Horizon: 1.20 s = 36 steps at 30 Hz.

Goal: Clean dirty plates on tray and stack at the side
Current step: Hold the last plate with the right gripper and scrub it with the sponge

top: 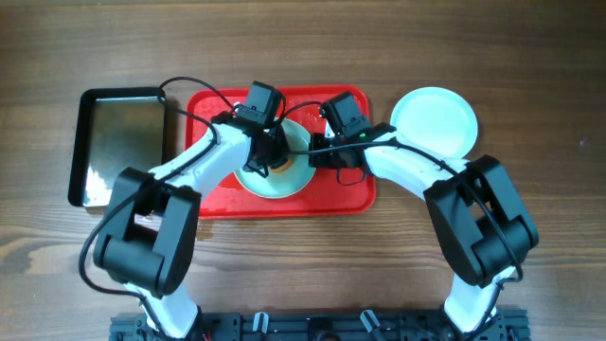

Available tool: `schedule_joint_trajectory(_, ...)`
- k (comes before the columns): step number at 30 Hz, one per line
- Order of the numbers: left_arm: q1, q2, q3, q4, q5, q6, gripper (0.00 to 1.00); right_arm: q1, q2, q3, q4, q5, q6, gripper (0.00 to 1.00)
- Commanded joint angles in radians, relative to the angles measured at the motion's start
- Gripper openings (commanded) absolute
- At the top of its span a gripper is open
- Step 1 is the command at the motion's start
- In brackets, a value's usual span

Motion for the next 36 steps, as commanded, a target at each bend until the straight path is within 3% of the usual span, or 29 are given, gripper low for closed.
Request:
schedule_joint_trajectory(1, -0.001, 0.053, -0.008, -0.023, -0.051, 0.017, 0.04, 0.005, 0.027, 0.004, -0.016, 0.032, 0.013, 0.04)
schedule_joint_trajectory(6, 0.001, 0.060, -0.008, -0.179, -0.403, 0.017, 0.05, 0.005, 0.027, 0.004, -0.024, 0.037, 0.011, 0.04)
schedule_joint_trajectory(11, 0.002, 0.060, -0.008, -0.206, -0.483, 0.099, 0.04, 0.005, 0.027, 0.004, -0.039, 0.037, 0.011, 0.04)
schedule_joint_trajectory(13, 0.002, 0.053, 0.001, -0.222, -0.612, 0.086, 0.04, 0.005, 0.027, 0.004, -0.045, 0.037, 0.011, 0.04)
schedule_joint_trajectory(17, 0.002, -0.080, 0.073, -0.243, -0.636, 0.026, 0.04, 0.005, 0.027, 0.004, -0.047, 0.060, 0.011, 0.04)
schedule_joint_trajectory(19, 0.006, -0.183, 0.077, -0.209, -0.575, 0.001, 0.04, 0.005, 0.027, 0.004, -0.049, 0.060, 0.011, 0.04)
schedule_joint_trajectory(22, 0.006, -0.245, 0.077, -0.160, -0.370, 0.016, 0.04, 0.005, 0.027, 0.004, -0.041, 0.059, 0.014, 0.04)
schedule_joint_trajectory(27, 0.003, -0.148, 0.053, -0.105, -0.096, 0.015, 0.04, 0.005, 0.027, 0.004, -0.042, 0.058, 0.014, 0.04)
schedule_joint_trajectory(33, 0.003, 0.080, 0.053, -0.028, 0.051, 0.012, 0.04, 0.005, 0.027, 0.004, -0.046, 0.055, 0.014, 0.04)
schedule_joint_trajectory(36, 0.005, 0.130, 0.053, -0.051, -0.022, 0.013, 0.04, 0.005, 0.027, 0.004, -0.054, 0.055, 0.014, 0.04)
